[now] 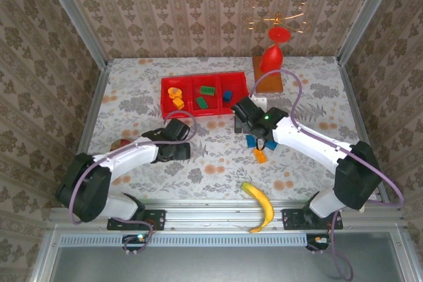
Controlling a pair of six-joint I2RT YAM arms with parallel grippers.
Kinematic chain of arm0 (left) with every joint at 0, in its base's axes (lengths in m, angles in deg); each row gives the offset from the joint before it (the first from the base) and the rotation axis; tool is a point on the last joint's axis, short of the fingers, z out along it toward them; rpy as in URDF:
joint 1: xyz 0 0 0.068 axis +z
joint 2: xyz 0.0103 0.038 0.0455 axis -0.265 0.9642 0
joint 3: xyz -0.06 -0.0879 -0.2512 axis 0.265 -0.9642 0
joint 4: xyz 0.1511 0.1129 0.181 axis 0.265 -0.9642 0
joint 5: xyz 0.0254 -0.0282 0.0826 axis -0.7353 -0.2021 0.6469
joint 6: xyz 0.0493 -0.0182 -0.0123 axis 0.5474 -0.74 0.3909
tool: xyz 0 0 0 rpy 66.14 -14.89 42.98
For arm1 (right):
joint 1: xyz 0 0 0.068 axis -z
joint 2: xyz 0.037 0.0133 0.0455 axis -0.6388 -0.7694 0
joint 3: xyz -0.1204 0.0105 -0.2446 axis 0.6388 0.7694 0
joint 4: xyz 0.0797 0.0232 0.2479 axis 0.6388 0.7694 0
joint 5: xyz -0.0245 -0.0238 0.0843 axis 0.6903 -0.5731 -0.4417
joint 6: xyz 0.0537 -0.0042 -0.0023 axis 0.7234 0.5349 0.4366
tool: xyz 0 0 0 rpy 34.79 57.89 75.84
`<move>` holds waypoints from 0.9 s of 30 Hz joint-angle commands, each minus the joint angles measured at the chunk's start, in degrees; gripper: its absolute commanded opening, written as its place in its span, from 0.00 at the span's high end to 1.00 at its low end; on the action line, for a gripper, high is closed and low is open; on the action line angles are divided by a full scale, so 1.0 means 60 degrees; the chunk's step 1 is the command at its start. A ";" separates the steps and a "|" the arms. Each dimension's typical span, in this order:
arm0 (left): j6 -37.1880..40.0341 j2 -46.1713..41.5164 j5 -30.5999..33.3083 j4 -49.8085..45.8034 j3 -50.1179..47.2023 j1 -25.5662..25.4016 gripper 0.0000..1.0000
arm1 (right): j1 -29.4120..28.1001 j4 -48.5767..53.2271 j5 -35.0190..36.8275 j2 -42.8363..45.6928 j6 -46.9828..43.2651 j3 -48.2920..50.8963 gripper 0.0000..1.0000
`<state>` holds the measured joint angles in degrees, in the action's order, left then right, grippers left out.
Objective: Sort the legos into containers by color
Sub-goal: Pick up the lego from the center of the table.
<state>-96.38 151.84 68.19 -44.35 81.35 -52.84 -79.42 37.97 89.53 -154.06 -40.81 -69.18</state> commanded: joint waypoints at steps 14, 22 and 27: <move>0.0577 0.1377 0.0487 0.0085 0.0939 0.0397 0.50 | 0.0134 0.0431 0.0835 0.0477 0.0450 0.0193 0.00; 0.0674 0.1706 0.0427 0.0079 0.1089 0.0423 0.60 | 0.0150 0.0116 0.1035 0.0802 0.0231 0.0085 0.00; 0.0684 0.1777 0.0270 0.0165 0.1089 0.0416 0.68 | 0.0174 -0.0033 0.1114 0.1017 0.0231 0.0248 0.00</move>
<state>-93.10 161.67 70.03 -43.50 86.60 -50.53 -78.83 38.53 93.11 -149.69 -39.63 -68.39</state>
